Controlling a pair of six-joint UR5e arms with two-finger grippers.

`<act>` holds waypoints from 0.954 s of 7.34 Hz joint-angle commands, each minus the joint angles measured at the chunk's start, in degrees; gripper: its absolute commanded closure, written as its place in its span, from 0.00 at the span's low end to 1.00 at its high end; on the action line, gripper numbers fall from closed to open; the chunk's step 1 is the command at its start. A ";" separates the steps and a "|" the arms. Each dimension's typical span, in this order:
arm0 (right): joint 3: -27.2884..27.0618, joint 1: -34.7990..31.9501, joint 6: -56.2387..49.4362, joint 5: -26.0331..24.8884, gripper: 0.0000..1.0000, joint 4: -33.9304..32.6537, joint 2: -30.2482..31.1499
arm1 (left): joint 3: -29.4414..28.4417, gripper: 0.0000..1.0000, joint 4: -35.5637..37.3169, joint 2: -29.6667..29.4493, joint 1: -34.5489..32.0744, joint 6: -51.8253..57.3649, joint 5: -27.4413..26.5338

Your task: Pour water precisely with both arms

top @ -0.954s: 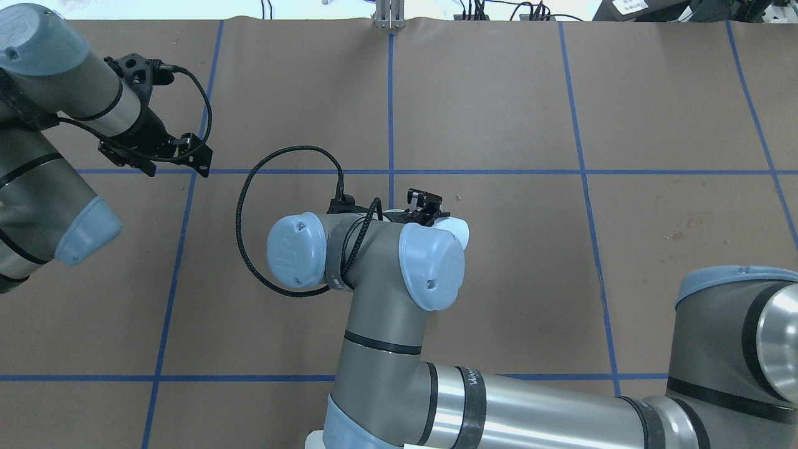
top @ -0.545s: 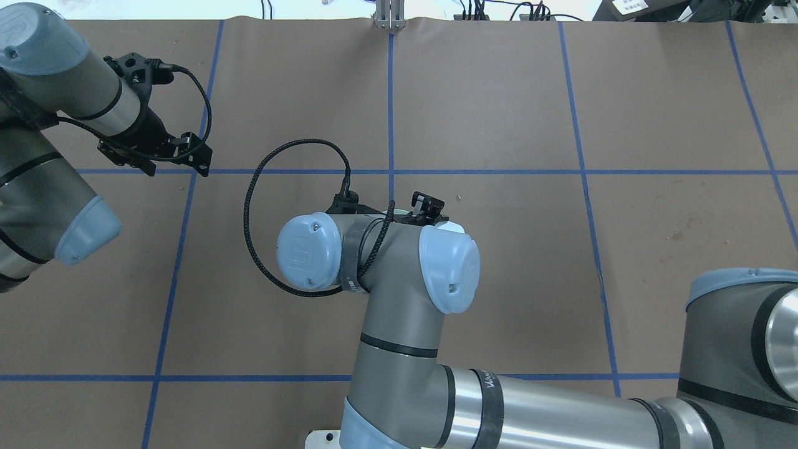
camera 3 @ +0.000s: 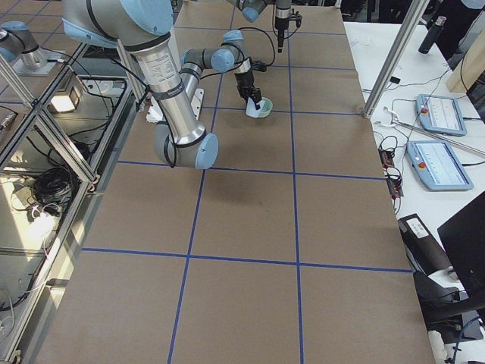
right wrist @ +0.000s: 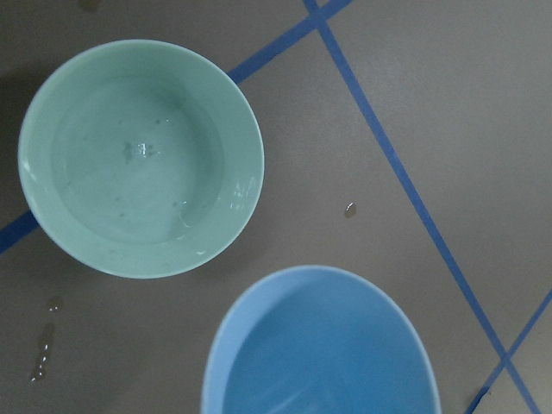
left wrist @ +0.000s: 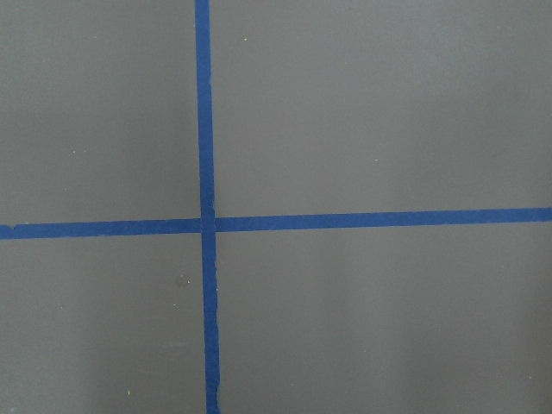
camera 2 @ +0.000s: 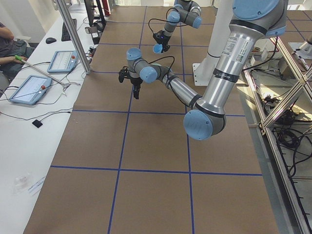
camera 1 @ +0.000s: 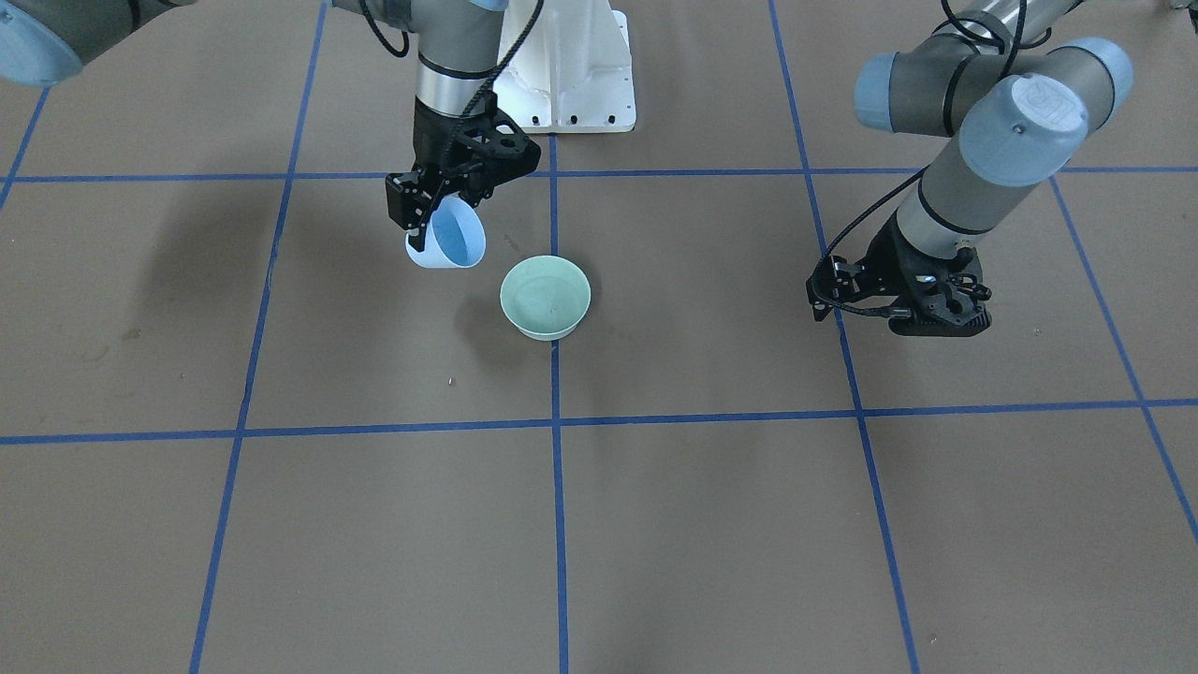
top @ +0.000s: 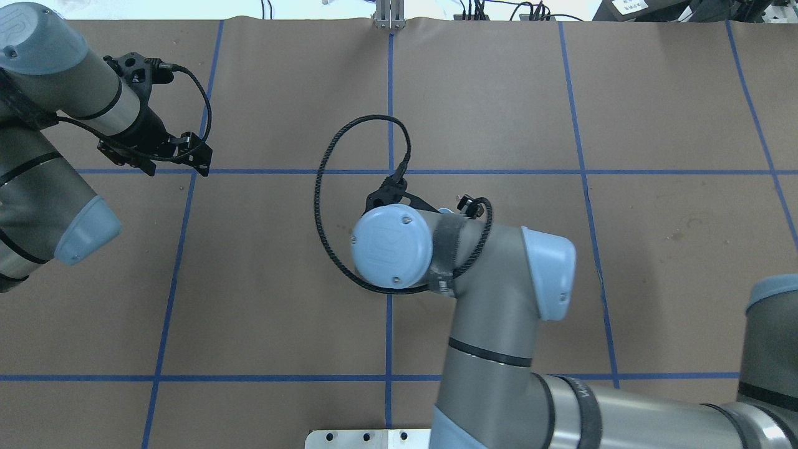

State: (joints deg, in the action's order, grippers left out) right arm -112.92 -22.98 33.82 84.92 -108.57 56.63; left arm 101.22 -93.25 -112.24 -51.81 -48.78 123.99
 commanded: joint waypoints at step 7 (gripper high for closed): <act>10.14 -21.73 3.36 18.67 0.99 77.83 43.99 | 2.05 0.00 0.44 -0.35 -0.05 -0.79 -0.59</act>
State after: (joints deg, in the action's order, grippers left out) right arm -108.76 -41.22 37.13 100.25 -43.13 97.42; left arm 102.94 -92.90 -112.61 -51.78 -49.60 123.49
